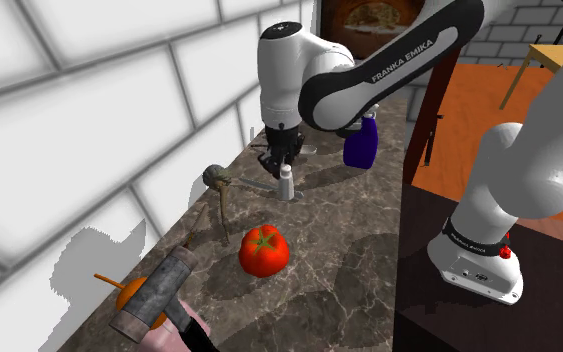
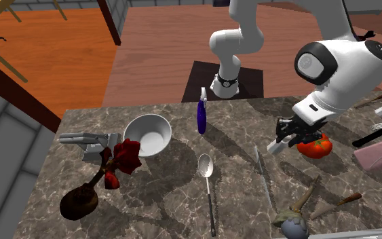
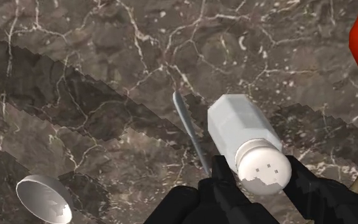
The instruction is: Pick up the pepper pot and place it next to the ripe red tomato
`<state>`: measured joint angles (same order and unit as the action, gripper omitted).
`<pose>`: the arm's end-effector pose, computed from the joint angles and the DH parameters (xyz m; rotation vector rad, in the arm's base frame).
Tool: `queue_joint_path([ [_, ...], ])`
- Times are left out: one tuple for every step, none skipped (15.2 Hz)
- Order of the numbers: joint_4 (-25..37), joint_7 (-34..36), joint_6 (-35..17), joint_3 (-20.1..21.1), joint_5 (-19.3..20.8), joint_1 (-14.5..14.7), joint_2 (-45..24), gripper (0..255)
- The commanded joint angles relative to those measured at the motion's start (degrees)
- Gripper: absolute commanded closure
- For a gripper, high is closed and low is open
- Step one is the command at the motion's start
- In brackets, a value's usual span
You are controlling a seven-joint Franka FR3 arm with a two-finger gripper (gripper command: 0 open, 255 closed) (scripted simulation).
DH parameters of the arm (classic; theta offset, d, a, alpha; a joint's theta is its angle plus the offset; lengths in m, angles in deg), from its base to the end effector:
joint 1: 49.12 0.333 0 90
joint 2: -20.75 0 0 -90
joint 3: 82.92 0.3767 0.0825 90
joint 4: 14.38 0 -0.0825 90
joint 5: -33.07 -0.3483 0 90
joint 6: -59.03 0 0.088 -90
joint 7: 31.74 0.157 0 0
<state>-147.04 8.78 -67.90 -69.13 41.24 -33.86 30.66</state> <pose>0.4005 0.2142 0.4478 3.0362 -0.1828 0.2200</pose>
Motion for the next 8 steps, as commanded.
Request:
queue_joint_path([
  [-1.0, 0.5, -1.8, 0.1, 0.4, -0.1, -0.8, 255],
  [-1.5, 0.7, -2.6, 0.1, 0.6, -0.1, -1.2, 255],
  [-1.9, 0.9, -3.4, 0.1, 0.9, -0.2, -1.6, 255],
  [-2.2, 1.2, -4.2, 0.2, 1.1, -0.2, -2.0, 255],
  [-2.6, 1.5, -4.9, 0.2, 1.4, -0.3, -2.5, 255],
  [-3.0, 1.7, -5.7, 0.3, 1.6, -0.3, -2.9, 255],
  [-3.3, 2.0, -6.5, 0.3, 1.9, -0.3, -3.4, 255],
  [-3.4, 2.1, -6.7, 0.3, 2.0, -0.4, -3.5, 255],
])
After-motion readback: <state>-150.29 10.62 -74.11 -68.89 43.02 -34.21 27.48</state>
